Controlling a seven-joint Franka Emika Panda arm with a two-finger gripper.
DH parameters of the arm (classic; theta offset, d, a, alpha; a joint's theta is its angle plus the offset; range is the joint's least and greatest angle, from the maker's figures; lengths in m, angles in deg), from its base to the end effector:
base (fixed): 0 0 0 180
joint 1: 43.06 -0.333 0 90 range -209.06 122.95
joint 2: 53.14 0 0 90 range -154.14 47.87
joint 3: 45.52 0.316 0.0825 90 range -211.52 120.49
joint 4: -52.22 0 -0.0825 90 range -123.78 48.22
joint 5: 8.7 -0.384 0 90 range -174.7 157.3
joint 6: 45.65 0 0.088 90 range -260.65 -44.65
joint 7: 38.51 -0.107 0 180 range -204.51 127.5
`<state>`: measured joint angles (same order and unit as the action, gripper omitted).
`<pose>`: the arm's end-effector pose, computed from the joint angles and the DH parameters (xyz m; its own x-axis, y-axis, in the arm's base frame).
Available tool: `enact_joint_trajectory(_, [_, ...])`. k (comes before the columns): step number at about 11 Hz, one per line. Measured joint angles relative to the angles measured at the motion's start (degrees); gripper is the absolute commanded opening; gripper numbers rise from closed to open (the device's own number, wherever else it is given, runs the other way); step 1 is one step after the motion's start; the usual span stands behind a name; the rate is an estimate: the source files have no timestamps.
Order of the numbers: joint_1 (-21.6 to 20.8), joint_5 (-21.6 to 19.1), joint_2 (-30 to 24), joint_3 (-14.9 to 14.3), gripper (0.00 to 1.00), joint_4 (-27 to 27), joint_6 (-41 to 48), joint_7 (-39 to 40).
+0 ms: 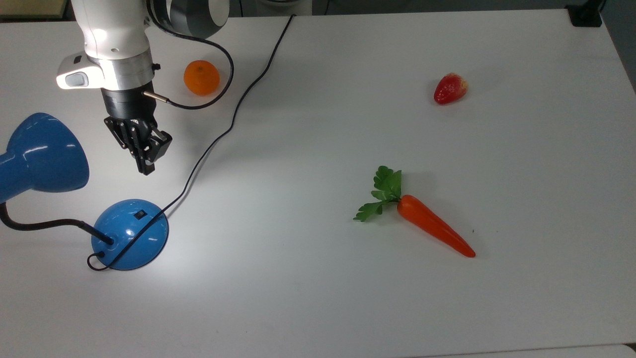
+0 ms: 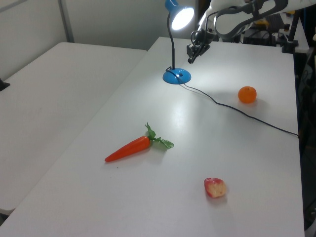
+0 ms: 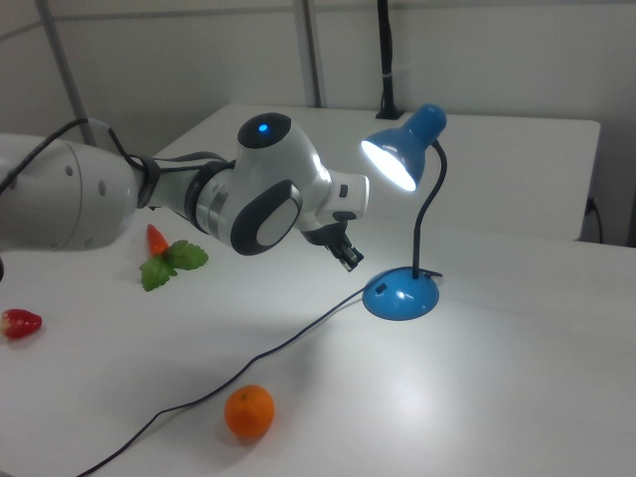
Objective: Turn off lamp
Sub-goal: 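Lower the closed gripper onto the switch on the blue base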
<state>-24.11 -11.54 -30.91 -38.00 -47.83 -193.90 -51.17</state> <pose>0.6744 -0.1476 0.4032 0.7924 -0.4549 0.4064 -0.4162 -0.8903 -0.1849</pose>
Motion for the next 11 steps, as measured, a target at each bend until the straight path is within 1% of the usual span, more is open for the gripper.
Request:
enact_joint_trajectory(4, [0.0,0.1,3.2,-0.1,0.04,0.0,-5.4,0.0])
enact_joint_trajectory(8, [-0.5,0.4,6.7,-0.3,0.02,3.0,-6.1,0.0])
enact_joint_trajectory(11, [-2.1,0.4,8.7,-2.0,0.00,4.0,-8.3,-0.8])
